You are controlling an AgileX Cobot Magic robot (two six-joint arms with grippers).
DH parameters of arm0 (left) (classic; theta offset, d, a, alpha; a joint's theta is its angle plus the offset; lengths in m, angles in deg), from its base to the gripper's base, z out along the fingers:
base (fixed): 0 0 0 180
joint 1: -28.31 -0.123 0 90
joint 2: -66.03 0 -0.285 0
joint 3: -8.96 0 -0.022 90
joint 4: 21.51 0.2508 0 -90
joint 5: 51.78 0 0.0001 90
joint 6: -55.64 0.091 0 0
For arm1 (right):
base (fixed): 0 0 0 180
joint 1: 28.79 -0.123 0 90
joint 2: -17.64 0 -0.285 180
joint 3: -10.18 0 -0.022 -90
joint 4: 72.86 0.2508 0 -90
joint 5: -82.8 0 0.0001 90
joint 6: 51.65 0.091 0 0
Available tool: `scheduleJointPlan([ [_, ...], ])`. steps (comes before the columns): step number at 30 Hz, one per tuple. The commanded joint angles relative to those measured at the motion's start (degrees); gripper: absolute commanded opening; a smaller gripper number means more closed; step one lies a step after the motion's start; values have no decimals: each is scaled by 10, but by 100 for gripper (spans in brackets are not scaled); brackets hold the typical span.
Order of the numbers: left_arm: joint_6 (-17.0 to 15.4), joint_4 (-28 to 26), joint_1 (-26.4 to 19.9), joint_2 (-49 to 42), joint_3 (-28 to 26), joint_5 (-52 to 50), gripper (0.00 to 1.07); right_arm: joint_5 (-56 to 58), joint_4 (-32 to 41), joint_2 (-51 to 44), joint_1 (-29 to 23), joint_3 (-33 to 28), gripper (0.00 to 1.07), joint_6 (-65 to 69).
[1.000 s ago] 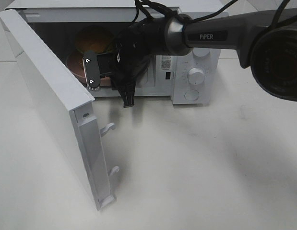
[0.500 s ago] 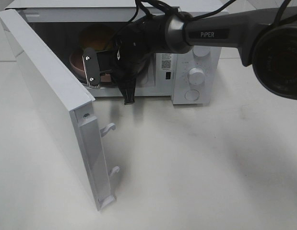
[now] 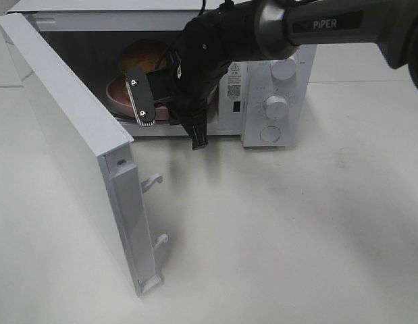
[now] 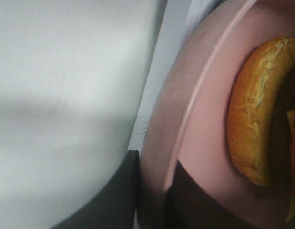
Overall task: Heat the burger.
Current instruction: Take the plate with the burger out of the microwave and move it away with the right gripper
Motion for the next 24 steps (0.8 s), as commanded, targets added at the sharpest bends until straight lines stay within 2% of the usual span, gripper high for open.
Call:
scheduleJointPlan([
  [1,-3,1,0,-10,1,-7,100,-18,3,-19,2,-8,0,-14],
  [11,-3,1,0,-10,1,-7,100,-75,18,-80,2,-87,0,-56],
  [16,-3,1,0,-10,1,-7,100,-84,78,-117,2,-128,0,-150],
  [24,-3,1,0,-10,1,-7,100,-90,123,-155,2,-168,0,-215],
])
